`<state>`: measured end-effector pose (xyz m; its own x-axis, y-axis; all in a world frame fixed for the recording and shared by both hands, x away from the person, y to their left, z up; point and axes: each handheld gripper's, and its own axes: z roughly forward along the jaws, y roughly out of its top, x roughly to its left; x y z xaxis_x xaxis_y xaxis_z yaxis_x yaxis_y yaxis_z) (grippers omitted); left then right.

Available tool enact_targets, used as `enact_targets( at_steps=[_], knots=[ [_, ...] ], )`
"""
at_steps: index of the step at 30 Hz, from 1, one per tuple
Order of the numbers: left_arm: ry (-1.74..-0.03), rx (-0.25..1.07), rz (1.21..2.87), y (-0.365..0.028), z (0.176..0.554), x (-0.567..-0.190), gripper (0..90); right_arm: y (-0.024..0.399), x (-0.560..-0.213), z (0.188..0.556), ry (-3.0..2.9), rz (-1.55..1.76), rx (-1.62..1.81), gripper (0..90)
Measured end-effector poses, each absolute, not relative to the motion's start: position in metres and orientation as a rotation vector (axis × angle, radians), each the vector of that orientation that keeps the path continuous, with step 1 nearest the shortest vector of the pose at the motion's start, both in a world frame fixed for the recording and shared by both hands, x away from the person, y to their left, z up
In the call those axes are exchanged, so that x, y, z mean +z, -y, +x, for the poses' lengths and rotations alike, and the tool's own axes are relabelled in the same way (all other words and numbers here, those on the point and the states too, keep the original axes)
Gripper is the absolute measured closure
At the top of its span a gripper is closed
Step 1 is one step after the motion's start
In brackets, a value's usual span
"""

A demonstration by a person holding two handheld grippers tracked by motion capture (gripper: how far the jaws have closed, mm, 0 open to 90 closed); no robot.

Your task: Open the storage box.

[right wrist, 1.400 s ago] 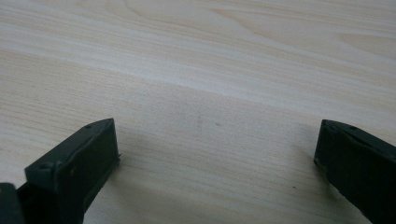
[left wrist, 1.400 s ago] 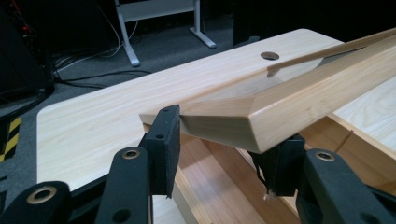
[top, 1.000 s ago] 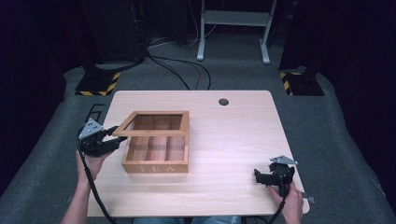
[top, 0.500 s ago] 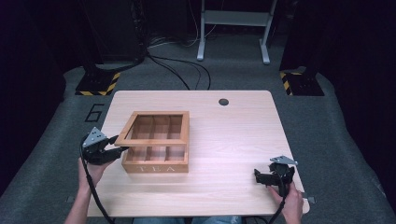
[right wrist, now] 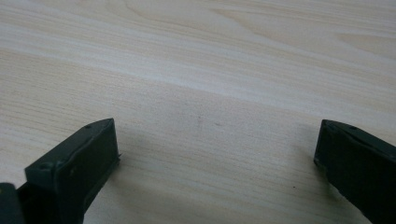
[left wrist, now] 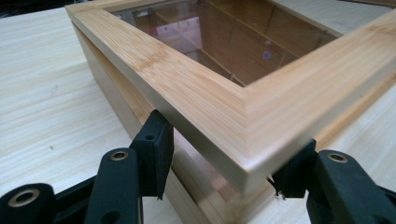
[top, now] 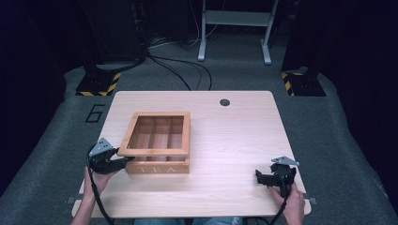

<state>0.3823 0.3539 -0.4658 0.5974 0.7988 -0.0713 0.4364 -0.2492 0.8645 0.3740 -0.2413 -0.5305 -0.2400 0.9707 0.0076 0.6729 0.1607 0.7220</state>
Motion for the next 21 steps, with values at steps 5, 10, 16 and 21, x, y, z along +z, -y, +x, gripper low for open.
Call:
enact_targets(
  at_steps=[5, 10, 16, 21],
  knots=[
    [-0.968, 0.441, 1.895, -0.356, 0.377, -0.47, 42.4, 0.241, -0.53, 0.374, -1.98, 1.556, 0.852, 0.0],
    [-0.967, 0.446, 1.898, -0.358, 0.373, -0.47, 41.1, 0.241, -0.53, 0.374, -1.98, 1.556, 0.852, 0.0],
    [-0.983, 0.445, 1.902, -0.36, 0.367, -0.469, 38.3, 0.241, -0.53, 0.374, -1.981, 1.555, 0.852, 0.0],
    [-1.01, 0.42, 1.971, -0.358, 0.366, -0.478, 30.7, 0.241, -0.53, 0.374, -1.98, 1.556, 0.852, 0.0]
  ],
)
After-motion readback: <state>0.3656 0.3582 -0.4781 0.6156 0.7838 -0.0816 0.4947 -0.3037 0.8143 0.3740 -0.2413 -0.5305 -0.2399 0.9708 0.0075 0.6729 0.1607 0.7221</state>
